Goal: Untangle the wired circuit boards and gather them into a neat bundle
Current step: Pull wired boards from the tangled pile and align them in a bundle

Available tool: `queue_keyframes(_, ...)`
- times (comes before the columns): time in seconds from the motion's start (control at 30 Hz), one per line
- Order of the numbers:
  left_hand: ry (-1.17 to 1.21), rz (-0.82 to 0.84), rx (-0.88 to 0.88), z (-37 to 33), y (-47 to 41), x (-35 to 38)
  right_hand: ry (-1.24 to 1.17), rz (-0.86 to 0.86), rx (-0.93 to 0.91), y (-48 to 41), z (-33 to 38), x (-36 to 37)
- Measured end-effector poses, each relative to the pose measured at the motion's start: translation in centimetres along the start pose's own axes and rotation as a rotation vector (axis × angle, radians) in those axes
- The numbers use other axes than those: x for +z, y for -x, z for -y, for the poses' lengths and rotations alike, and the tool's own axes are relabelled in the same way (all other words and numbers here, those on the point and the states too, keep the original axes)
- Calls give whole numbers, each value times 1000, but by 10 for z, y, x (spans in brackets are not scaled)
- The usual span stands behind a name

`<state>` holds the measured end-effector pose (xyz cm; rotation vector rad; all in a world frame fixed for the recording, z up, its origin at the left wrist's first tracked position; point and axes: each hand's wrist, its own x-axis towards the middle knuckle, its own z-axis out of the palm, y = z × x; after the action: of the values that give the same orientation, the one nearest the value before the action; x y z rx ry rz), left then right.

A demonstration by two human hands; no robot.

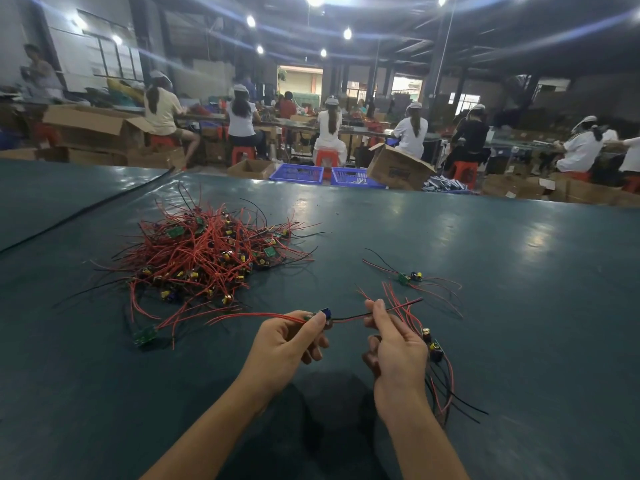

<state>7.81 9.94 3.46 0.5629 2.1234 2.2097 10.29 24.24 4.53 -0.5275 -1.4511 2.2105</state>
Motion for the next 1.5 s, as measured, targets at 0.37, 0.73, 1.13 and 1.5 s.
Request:
queue_keyframes(0.37,22,9,-17,1,0,1,200,286,42,22,-13,16)
queue_keyframes(0.73,50,-102,-96,3,-5,-4,-102,-102,74,11,-3,5)
queue_keyframes(1.13,-828,-452,329,9,-13,-48,-382,-4,243,4,-1,-6)
queue_keyframes(1.5,-1228,-438,-288,31,-20,-109,-266,-16,246,-2,-11,-7)
